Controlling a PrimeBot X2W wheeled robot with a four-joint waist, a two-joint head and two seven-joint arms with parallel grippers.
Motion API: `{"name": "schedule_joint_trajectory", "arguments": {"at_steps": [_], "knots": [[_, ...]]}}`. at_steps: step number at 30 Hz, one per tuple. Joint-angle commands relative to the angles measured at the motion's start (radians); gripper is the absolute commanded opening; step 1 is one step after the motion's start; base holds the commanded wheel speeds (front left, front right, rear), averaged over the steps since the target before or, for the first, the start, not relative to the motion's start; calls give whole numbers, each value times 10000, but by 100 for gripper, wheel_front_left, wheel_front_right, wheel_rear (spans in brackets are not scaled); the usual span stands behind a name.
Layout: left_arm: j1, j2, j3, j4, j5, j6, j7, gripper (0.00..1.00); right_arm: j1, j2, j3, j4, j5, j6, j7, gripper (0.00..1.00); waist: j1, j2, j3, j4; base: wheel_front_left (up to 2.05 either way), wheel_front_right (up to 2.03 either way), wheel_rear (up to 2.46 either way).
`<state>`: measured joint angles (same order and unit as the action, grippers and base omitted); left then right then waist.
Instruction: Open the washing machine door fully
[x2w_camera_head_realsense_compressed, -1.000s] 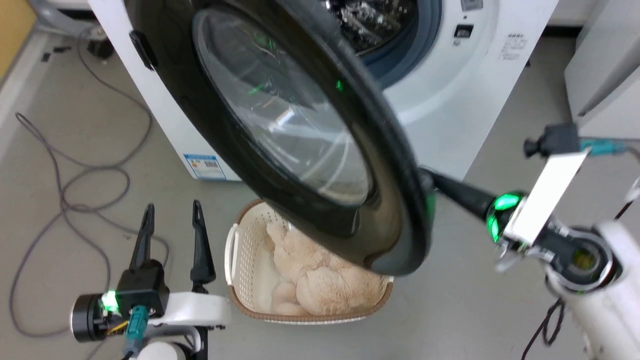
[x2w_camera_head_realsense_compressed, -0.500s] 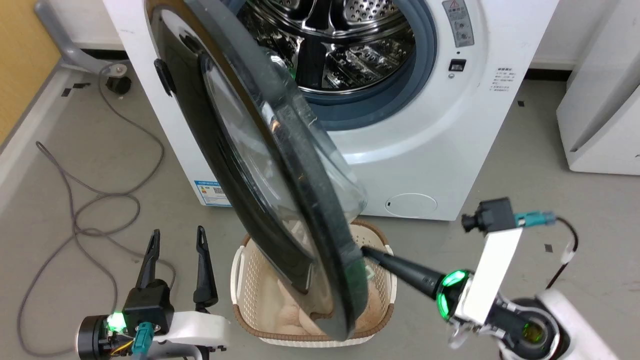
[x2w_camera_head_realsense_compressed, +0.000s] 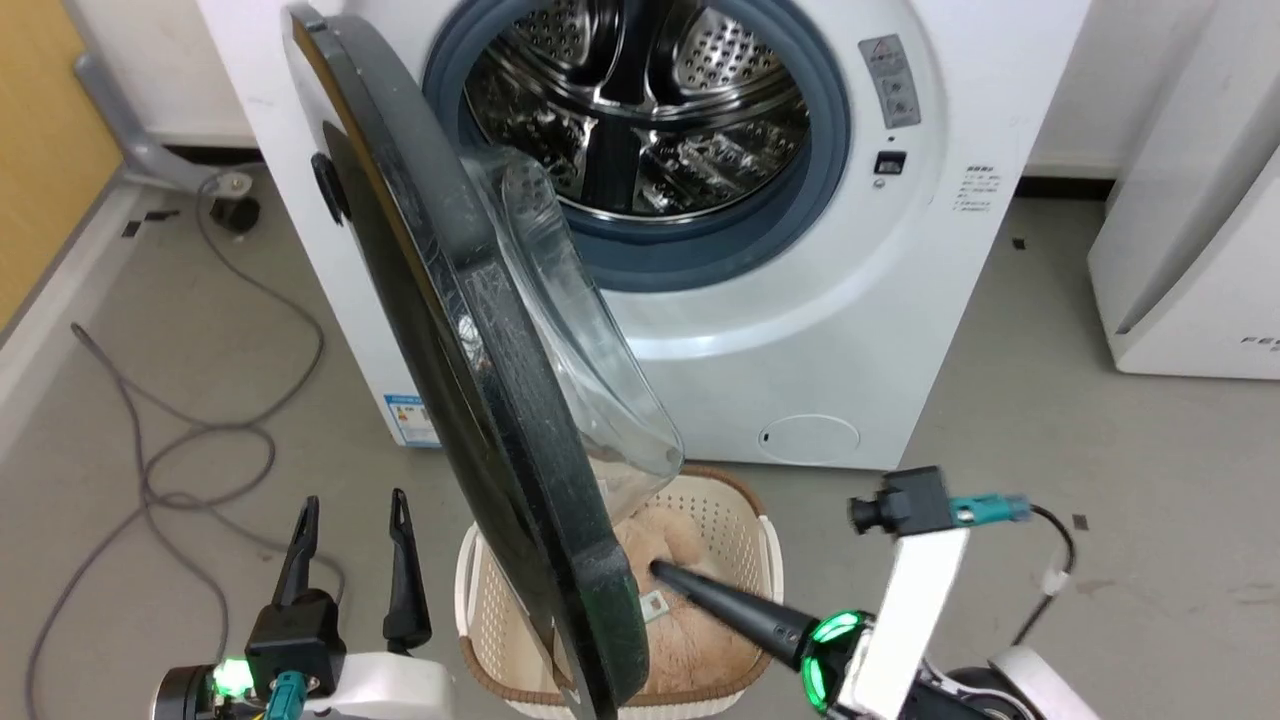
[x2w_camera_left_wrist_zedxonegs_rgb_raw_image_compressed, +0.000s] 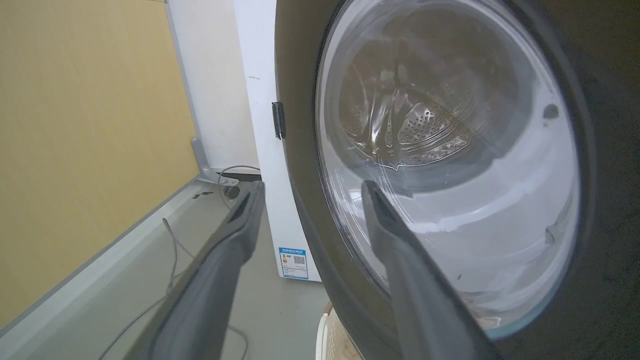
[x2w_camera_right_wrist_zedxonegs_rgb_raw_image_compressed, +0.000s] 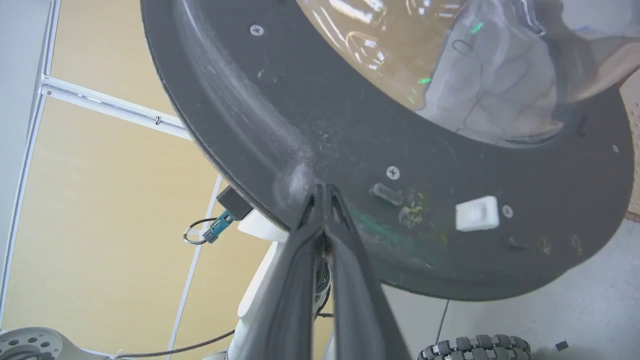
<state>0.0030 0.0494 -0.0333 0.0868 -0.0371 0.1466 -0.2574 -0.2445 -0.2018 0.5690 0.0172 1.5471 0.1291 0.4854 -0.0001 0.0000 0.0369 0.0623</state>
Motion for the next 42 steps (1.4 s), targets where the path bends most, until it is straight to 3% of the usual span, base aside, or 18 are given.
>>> {"name": "schedule_joint_trajectory", "arguments": {"at_steps": [1, 5, 12, 18, 21, 26, 28, 32, 42], "knots": [[168, 8, 24, 25, 18, -11, -44, 100, 213, 48, -108, -23, -63, 16, -291, 0, 1, 0, -107, -44, 0, 0, 0], [295, 8, 16, 3, 9, 11, -44, 100, 326, 4, -697, -76, -426, 16, -1449, 0, 1, 0, -204, -124, 0, 0, 0], [353, 8, 157, 17, 22, -37, -44, 100, 256, -381, -1554, -110, -2015, 16, -4605, 0, 1, 0, -289, -328, 0, 0, 0], [422, 8, 240, -12, 30, -46, -44, 100, 191, -1173, -1861, 178, -4626, 16, -7232, 0, 1, 0, -410, -465, 0, 0, 0], [469, 8, 257, -38, 40, -35, -44, 100, 247, -1132, -2621, 259, -6563, 16, -7454, 0, 1, 0, -458, -512, 0, 0, 0], [511, 8, 264, -91, 28, -2, -44, 100, 831, -207, -4444, -395, -9778, 16, -7468, 0, 1, 0, -482, -534, 0, 0, 0], [513, 8, 254, -105, 23, 1, -44, 100, 1097, -88, -4812, -614, -11304, 16, -7469, 0, 1, 0, -471, -524, 0, 0, 0], [506, 8, 270, -96, 22, -5, -44, 100, 1634, 398, -5357, -678, -13050, 16, -7470, 0, 1, 0, -464, -508, 0, 0, 0], [499, 8, 288, -72, 32, -38, -44, 100, 2708, 1167, -5743, 147, -14030, 16, -7471, 0, 1, 0, -470, -418, 0, 0, 0]]}}
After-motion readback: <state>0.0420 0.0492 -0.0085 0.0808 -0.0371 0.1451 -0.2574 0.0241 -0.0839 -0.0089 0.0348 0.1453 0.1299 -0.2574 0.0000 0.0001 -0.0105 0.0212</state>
